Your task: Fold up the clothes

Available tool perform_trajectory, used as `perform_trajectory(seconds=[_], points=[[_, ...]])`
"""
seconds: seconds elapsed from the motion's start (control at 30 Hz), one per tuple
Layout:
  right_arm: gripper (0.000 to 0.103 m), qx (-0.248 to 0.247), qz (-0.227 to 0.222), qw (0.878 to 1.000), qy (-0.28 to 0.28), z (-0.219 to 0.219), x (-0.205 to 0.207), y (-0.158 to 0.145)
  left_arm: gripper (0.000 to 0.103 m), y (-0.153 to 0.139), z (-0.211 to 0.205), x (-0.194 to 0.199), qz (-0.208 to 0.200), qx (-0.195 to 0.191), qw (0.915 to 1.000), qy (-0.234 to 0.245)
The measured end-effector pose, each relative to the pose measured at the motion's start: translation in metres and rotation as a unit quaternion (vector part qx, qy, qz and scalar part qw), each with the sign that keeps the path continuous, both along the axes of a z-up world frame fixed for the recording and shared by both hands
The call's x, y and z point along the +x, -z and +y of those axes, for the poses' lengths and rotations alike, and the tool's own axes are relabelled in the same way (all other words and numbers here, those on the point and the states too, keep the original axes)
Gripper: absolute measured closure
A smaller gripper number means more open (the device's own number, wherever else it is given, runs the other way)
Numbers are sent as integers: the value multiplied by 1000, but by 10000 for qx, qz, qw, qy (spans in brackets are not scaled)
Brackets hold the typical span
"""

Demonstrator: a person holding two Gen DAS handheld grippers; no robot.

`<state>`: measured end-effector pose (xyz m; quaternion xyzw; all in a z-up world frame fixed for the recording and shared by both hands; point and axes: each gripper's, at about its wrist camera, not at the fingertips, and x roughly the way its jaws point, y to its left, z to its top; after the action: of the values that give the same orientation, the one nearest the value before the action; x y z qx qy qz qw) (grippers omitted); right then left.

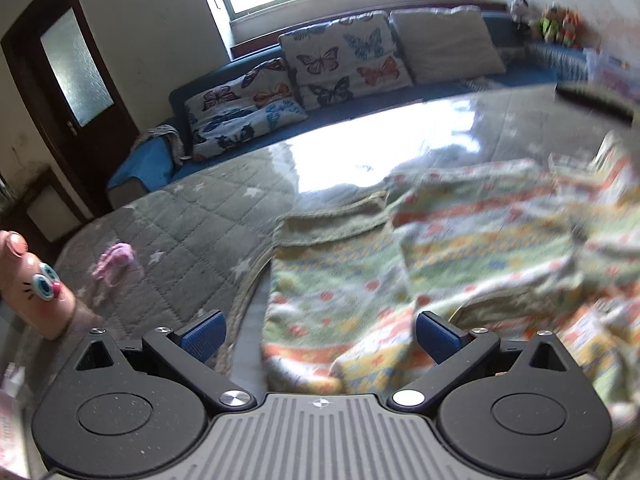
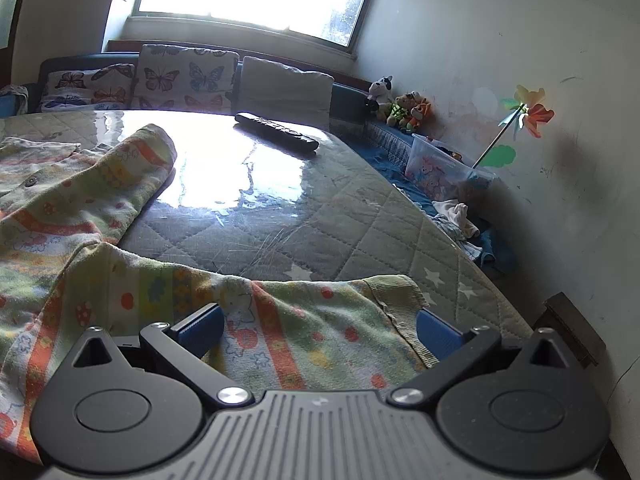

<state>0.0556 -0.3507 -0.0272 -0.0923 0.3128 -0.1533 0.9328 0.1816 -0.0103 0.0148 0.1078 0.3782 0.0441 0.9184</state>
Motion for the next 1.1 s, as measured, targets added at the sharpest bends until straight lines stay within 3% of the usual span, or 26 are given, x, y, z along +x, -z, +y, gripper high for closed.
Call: perform_trajectory(seconds=[0.23,0.4,0.6,0.73,0.8,0.87,0.93,1.1], points=[[0,239,7,9997,2,-6,0,0,18,0,2,19,107,-645,9977,150],[0,758,32,9971,8,-20,-1,1,20,0,6,25,132,-1039,9940,303],[0,1246,55,9922,25,-34,-1,3,22,4,0,38,195,-961,9944,385],[0,1341,60,9909,35,-35,-2,4,54,16,-1,48,416,-844,9949,354],[0,1324,61,9912,37,-34,-1,4,63,19,4,48,407,-888,9946,358],[0,1309,61,9914,40,-33,-1,4,87,17,9,46,369,-943,9944,291],[0,1294,61,9916,43,-32,-1,4,94,11,18,41,253,-1013,9943,198],[0,1257,62,9920,50,-30,0,4,99,-12,46,15,-226,-989,9946,-207]])
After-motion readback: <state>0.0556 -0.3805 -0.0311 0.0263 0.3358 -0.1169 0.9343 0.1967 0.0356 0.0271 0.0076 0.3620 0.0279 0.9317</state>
